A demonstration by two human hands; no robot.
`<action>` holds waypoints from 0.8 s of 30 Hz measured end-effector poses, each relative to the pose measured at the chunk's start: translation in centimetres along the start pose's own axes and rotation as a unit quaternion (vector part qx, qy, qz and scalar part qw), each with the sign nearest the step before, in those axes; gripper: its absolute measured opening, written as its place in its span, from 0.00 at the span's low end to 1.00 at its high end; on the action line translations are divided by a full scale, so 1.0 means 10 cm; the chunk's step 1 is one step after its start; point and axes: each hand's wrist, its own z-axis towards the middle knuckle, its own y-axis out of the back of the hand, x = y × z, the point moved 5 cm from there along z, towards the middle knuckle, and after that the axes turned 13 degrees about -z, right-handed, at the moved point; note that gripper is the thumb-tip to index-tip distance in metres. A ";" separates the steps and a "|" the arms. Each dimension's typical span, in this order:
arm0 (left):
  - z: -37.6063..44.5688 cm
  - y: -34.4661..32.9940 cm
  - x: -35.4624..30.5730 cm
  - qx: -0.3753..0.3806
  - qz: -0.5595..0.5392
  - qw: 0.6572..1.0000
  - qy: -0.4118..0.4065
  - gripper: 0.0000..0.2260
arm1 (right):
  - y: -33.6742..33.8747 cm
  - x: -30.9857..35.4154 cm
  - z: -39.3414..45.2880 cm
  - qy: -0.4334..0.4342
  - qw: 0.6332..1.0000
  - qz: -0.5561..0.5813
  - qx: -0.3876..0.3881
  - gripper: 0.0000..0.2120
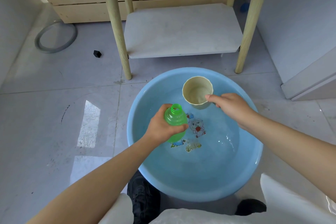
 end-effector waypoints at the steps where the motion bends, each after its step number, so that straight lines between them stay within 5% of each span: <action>1: 0.00 0.00 -0.01 0.001 0.003 1.000 -0.003 0.27 | 0.02 0.06 -0.04 0.015 1.000 0.002 -0.007 0.20; 7: 0.01 -0.04 -0.04 0.005 0.016 1.000 -0.017 0.28 | 0.11 0.36 -0.26 0.127 0.980 -0.086 -0.129 0.25; 14: 0.01 -0.06 -0.05 0.008 0.016 1.000 -0.020 0.28 | 0.12 0.52 -0.37 0.251 0.915 -0.187 -0.254 0.23; 24: 0.02 -0.06 -0.06 0.007 0.014 1.000 -0.020 0.29 | 0.15 0.56 -0.43 0.315 0.861 -0.221 -0.333 0.20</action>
